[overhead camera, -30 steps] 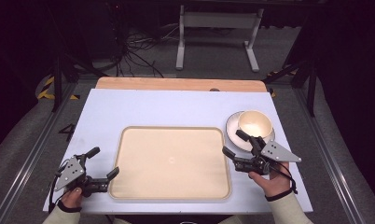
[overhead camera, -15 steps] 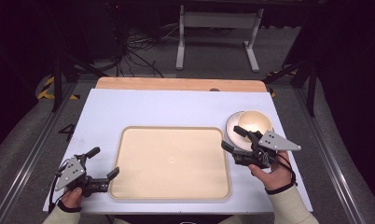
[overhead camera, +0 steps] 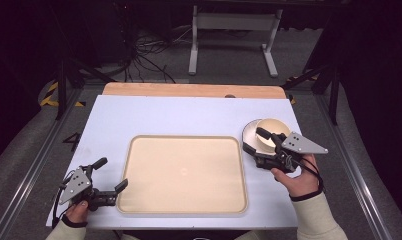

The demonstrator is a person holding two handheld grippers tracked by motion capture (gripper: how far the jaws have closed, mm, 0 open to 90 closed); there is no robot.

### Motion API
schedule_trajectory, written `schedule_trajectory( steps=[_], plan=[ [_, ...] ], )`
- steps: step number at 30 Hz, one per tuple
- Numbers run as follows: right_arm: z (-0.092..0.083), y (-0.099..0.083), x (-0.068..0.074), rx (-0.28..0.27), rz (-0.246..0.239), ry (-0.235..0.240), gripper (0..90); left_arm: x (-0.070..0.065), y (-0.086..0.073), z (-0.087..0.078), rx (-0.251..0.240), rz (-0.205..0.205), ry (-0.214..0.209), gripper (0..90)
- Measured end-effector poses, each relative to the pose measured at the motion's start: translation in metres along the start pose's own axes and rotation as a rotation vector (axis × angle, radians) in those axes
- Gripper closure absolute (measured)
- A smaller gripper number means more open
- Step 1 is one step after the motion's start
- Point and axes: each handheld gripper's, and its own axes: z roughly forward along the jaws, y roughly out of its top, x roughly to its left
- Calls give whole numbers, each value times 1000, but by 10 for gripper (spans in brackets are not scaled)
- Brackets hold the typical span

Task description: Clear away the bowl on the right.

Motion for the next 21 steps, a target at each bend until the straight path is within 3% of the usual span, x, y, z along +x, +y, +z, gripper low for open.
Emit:
schedule_trajectory(
  steps=[6, 11, 21],
  plan=[
    [-1, 2, -15, 36, -14, -35, 268, 0, 1, 1, 19, 13, -6, 2],
    [0, 3, -29, 106, 3, -54, 285, 0, 1, 1, 19, 15, -4, 2],
    [-3, 3, -57, 156, 43, -120, 273, 0, 1, 1, 20, 10, -6, 2]
  ],
)
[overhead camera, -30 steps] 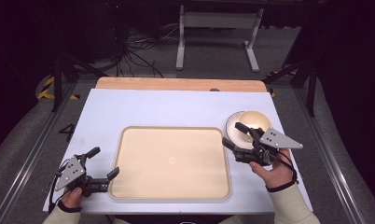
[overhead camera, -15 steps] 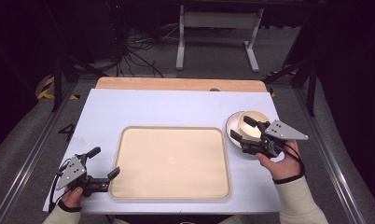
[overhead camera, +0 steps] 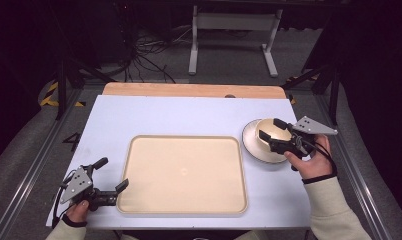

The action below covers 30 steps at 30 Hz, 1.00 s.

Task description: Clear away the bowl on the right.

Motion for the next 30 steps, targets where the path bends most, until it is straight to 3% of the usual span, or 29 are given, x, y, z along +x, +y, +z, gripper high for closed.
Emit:
schedule_trajectory(
  steps=[20, 28, 30],
  plan=[
    [-2, 4, -50, 88, 82, -142, 289, 0, 0, 0, -4, 2, 4, 2],
    [-1, 5, -60, 185, 119, -175, 368, -1, 0, 1, -7, 3, 5, 2],
    [2, 5, -62, 233, 117, -204, 390, -1, 0, 0, -4, 8, 6, 2]
  ],
)
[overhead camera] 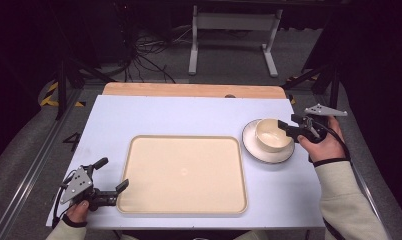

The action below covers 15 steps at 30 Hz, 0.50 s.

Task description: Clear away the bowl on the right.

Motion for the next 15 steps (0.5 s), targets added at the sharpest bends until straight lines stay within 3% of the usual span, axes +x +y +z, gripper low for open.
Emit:
schedule_trajectory(
  steps=[1, 4, 8, 11, 15],
  plan=[
    [0, 0, 0, 0, 0, 0, 390, 0, 0, 0, 0, 0, 0, 2],
    [7, 1, -4, 73, 14, -28, 418, 0, 0, 0, -1, -5, 0, 2],
    [13, 1, -6, 143, 42, -8, 435, 0, 0, 0, 0, 0, -1, 2],
    [18, 1, -7, 179, 33, -24, 445, 0, 0, 0, 1, 1, 0, 2],
    [22, 3, -11, 239, 59, -60, 533, 0, 0, 0, 1, 1, -2, 2]
  ],
)
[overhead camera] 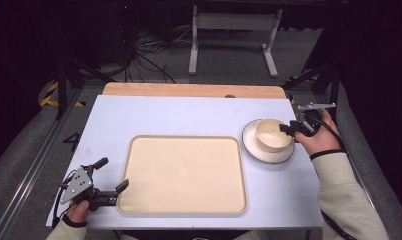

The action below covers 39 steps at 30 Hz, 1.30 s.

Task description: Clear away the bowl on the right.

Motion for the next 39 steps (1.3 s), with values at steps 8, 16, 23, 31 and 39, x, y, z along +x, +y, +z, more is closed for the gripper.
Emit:
schedule_trajectory(
  steps=[8, 16, 23, 31, 39],
  plan=[
    [11, 2, -8, 78, 77, -7, 550, 0, 0, 0, 0, 0, -2, 2],
    [26, -3, -10, 102, 117, -2, 597, 0, 0, 0, 0, 0, -2, 2],
    [34, -5, -11, 130, 142, -9, 648, 0, 0, 0, 0, 0, -2, 2],
    [43, -6, -11, 171, 180, -6, 697, -1, 0, 0, 0, 1, -2, 2],
    [42, -7, -12, 173, 213, -32, 792, -1, 0, 0, 0, 1, -3, 2]
  ],
)
